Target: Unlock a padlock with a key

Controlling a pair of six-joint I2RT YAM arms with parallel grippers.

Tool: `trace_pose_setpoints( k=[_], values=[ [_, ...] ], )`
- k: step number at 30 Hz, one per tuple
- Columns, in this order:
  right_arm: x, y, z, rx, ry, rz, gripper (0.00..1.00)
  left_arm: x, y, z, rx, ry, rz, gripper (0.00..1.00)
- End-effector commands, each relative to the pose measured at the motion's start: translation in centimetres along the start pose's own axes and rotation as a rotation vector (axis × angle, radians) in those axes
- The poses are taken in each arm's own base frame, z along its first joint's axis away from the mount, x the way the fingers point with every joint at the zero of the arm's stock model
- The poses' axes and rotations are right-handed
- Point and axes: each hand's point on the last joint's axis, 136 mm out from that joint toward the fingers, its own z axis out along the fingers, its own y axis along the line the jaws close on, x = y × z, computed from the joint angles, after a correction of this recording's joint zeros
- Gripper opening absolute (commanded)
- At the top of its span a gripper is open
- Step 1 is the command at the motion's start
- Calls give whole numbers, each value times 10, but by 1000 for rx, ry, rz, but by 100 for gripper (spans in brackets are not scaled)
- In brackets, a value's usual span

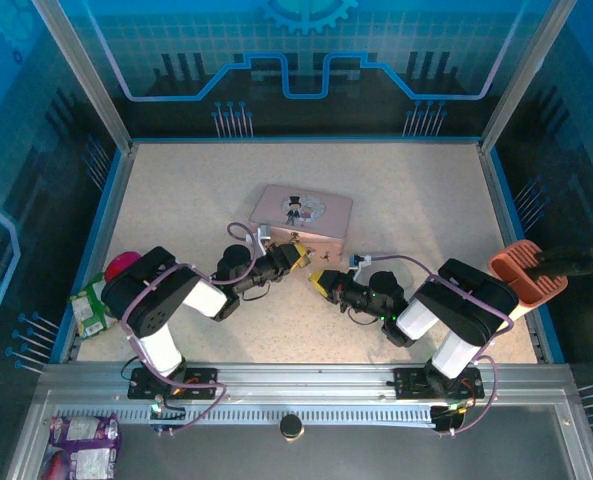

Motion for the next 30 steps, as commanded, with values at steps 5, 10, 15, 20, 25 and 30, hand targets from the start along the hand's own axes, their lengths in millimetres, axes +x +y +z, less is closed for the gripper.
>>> trace_pose_setpoints(
  k=[5, 10, 15, 20, 25, 30],
  values=[
    [-1, 9, -4, -31, -23, -31, 0, 2, -46, -5, 162, 22, 62, 0],
    [-1, 10, -5, -33, -24, -31, 0, 3, -44, -4, 158, 26, 61, 0],
    [-2, 10, -2, -33, -21, -30, 0, 3, -46, -4, 164, 30, 63, 0],
    [-2, 14, 1, -42, -15, -35, 0, 7, -47, -4, 166, 39, 64, 0],
    [-2, 14, 0, -44, -16, -36, 0, 8, -46, -3, 163, 45, 64, 0],
    [-2, 15, 1, -47, -15, -35, 0, 10, -47, -2, 167, 50, 66, 0]
  ],
)
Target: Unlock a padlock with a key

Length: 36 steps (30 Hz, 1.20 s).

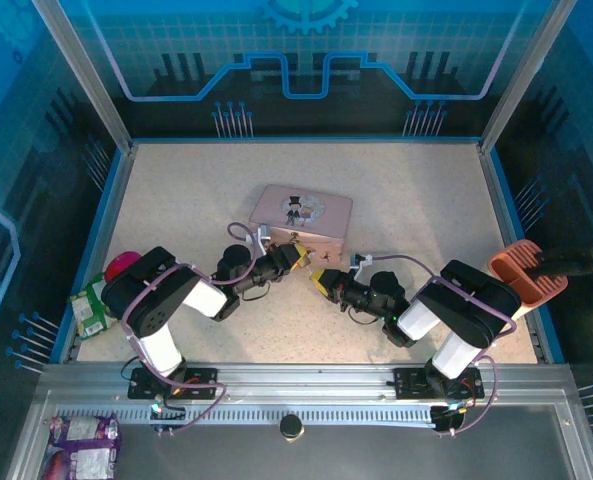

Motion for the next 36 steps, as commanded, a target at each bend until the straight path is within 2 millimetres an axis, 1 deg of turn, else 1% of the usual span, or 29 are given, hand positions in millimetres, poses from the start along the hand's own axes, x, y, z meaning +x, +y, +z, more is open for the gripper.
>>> trace_pose_setpoints(
  k=[1, 15, 18, 22, 28, 36],
  values=[
    [-1, 12, 2, -37, -6, -32, 0, 9, -46, -2, 164, 46, 64, 0],
    [-2, 17, 4, -52, -8, -31, 0, 13, -44, -1, 159, 56, 63, 0],
    [-4, 17, 6, -51, -9, -29, 0, 15, -46, -1, 164, 60, 62, 0],
    [-6, 22, 10, -63, -4, -31, 0, 19, -49, -1, 170, 69, 63, 0],
    [-12, 26, 13, -75, -5, -32, 0, 23, -48, -3, 168, 76, 60, 0],
    [-22, 15, 14, -44, -24, -31, 0, 28, -50, -2, 174, 89, 62, 0]
  ],
)
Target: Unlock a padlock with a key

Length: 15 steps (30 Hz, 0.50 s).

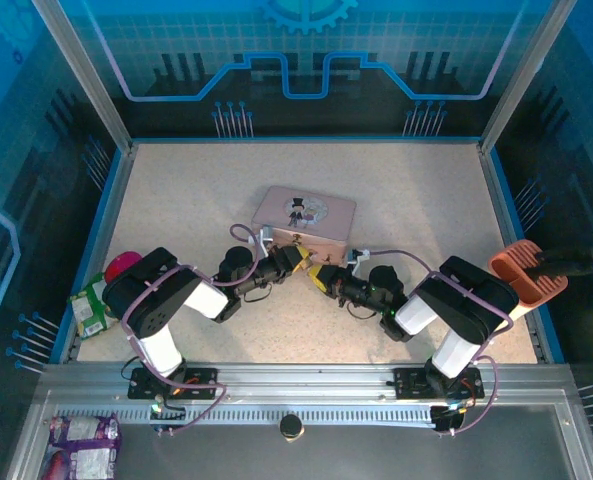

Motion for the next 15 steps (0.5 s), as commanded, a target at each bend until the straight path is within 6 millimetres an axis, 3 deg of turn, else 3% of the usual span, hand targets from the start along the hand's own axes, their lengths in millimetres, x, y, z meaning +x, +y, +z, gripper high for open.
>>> trace_pose_setpoints(
  k=[1, 3, 9, 15],
  values=[
    [-17, 8, 5, -26, -56, -37, 0, 21, -47, -2, 165, 77, 68, 0],
    [-18, 7, 4, -24, -63, -42, 3, 19, -41, -2, 150, 67, 69, 0],
    [-19, -23, -12, 60, -89, -68, 34, 7, -14, 4, 72, 19, 23, 0],
    [-14, -31, -25, 113, -84, -112, 42, 0, 8, 2, -15, -8, 2, 0]
  ],
)
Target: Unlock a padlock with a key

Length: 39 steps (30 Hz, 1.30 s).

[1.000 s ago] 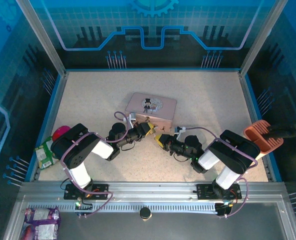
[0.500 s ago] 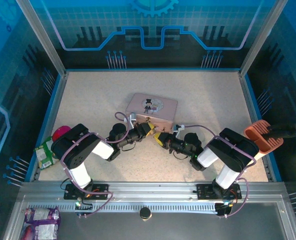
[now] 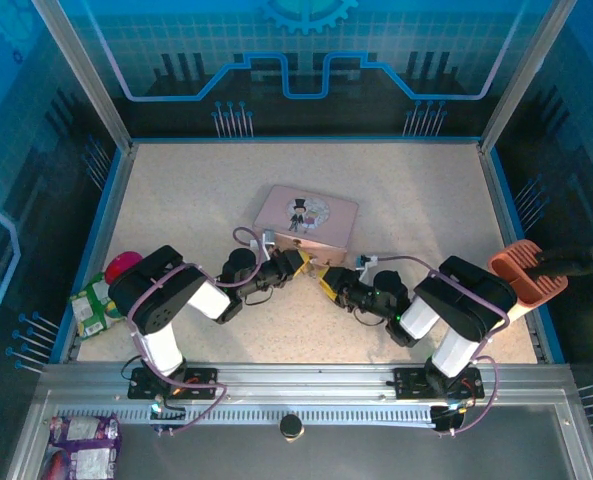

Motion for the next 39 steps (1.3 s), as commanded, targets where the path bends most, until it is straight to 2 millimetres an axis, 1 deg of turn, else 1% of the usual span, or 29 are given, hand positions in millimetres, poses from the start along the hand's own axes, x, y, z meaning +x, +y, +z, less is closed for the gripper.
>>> trace_pose_setpoints(
  k=[1, 4, 6, 9, 12, 15, 17, 21, 25, 26, 27, 30, 33, 39],
  values=[
    [-4, 2, -5, 24, -22, -72, 42, -5, -9, -1, 29, -21, 26, 0],
    [-1, 5, -4, 75, 8, -133, 41, -7, -4, -1, -14, -25, 27, 0],
    [-2, 6, -6, 139, 17, -191, 41, -9, 3, -2, -59, -28, 23, 0],
    [-3, 14, -17, 247, 26, -359, 40, -11, 13, -3, -112, -26, 3, 0],
    [0, 26, -28, 319, 56, -534, 40, -11, 22, -3, -151, -20, -26, 0],
    [3, 38, -36, 354, 57, -718, 38, -10, 26, -3, -180, -10, -26, 0],
    [8, 39, -38, 382, 65, -861, 38, -9, 28, -2, -192, -6, -31, 0],
    [26, 37, -31, 397, 91, -1153, 35, -7, 34, -3, -232, 5, -43, 0],
    [38, 31, -19, 378, 77, -1333, 35, -6, 35, -7, -265, 9, -38, 0],
    [42, 35, -15, 353, 62, -1377, 36, -6, 34, -8, -277, 7, -29, 0],
    [44, 34, -11, 351, 53, -1421, 36, -5, 35, -10, -295, 7, -20, 0],
    [47, 29, -3, 352, 40, -1497, 37, -5, 33, -13, -327, 7, 0, 0],
    [49, 23, 4, 336, 40, -1514, 38, 0, 28, -11, -320, 22, 1, 0],
    [54, 12, 15, 352, 34, -1600, 38, 5, 30, -11, -360, 23, 12, 0]
  ],
)
